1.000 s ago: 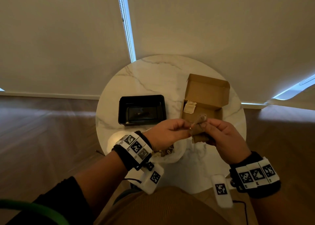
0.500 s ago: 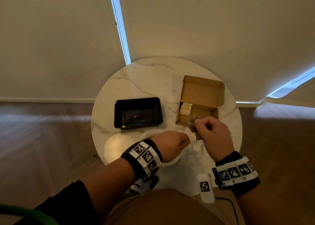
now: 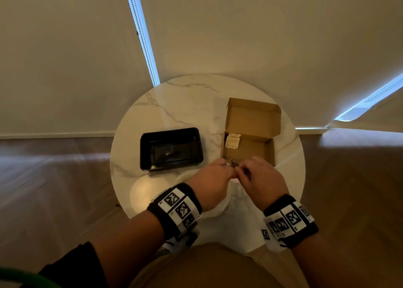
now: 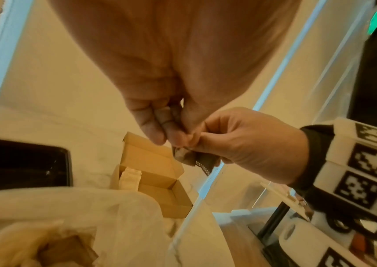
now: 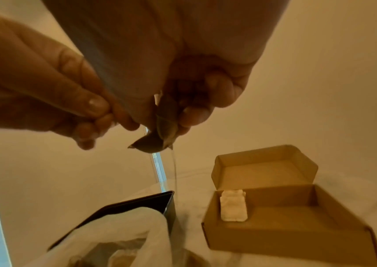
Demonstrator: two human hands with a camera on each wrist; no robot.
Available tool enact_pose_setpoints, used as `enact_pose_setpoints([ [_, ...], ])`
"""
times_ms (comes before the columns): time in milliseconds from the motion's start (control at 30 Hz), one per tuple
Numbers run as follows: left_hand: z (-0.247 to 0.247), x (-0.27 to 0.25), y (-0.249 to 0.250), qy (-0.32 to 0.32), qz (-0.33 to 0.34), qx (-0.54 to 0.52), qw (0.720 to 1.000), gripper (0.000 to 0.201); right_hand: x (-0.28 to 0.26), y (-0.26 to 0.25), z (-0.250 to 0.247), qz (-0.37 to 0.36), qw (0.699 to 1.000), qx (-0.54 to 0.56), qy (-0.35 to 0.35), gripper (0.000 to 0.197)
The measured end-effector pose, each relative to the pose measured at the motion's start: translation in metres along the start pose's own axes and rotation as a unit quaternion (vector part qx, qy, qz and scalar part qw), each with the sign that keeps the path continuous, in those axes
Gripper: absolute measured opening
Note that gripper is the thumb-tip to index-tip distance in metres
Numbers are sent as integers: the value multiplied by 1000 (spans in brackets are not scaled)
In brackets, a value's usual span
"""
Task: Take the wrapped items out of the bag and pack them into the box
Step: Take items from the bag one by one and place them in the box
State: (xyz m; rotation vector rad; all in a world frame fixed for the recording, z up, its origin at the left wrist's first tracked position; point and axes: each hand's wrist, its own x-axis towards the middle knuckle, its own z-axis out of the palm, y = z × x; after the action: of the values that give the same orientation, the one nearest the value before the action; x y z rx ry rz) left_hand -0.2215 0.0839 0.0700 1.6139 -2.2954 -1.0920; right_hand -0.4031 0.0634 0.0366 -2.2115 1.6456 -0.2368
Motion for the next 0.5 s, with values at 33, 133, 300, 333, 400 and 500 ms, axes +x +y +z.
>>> enact_pose_setpoints([
  [33, -2, 1, -3, 30, -4, -20, 999, 30, 0, 1, 0, -1, 1000, 19, -2, 20],
  [133, -2, 6, -15, 111, -56, -124, 984, 20, -1, 3, 4, -6, 999, 53, -7, 18],
  [300, 6, 17, -39, 88, -122, -156, 976, 45, 2, 3, 3, -6, 995, 96, 5, 17],
  [333, 6, 21, -42, 61, -122, -154, 979, 62, 2, 3, 1, -6, 993, 117, 9, 18],
  [400, 8, 27, -45, 27, -113, -154, 981, 82, 3, 2, -4, -6, 985, 173, 11, 18],
  [500, 15, 36, -46, 40, -68, -185, 980, 45, 3, -3, -13, 31, 955, 294, 13, 14],
])
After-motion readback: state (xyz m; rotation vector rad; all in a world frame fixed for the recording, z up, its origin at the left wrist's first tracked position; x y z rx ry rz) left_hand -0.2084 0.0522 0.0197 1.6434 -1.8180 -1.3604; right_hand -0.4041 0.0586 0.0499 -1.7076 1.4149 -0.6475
